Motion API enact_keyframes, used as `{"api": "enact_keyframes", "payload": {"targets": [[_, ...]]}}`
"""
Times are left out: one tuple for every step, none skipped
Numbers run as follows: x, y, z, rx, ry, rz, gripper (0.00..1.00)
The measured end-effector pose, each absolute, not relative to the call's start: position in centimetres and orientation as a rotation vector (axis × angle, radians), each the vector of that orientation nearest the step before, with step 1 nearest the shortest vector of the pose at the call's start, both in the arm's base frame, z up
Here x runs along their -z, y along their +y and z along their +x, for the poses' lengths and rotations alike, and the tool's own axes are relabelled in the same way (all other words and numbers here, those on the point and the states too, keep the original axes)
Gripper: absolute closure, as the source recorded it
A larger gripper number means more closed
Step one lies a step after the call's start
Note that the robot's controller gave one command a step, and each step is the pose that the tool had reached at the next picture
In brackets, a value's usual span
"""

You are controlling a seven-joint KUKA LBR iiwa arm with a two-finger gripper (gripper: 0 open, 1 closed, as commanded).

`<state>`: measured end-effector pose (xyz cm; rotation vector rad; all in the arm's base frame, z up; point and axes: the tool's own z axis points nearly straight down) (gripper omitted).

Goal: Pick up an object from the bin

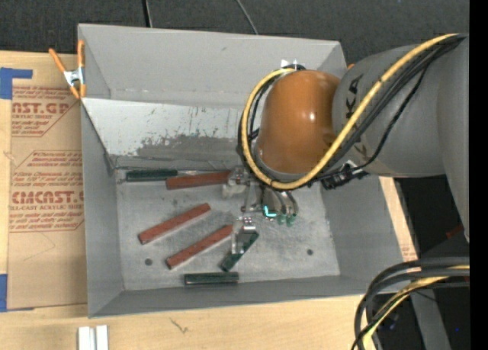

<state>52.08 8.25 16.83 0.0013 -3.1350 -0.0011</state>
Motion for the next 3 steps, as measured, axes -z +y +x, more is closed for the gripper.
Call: {"api": "enact_keyframes", "payload": {"targets": [[-17.2, 8.2, 52.3, 0.002, -3.142, 0.001, 0.00], [-13.6, 8.1, 53.2, 0.002, -3.150, 0.080, 0.00], [-7.6, 8.1, 54.6, 0.003, -3.086, 0.646, 1.00]]}}
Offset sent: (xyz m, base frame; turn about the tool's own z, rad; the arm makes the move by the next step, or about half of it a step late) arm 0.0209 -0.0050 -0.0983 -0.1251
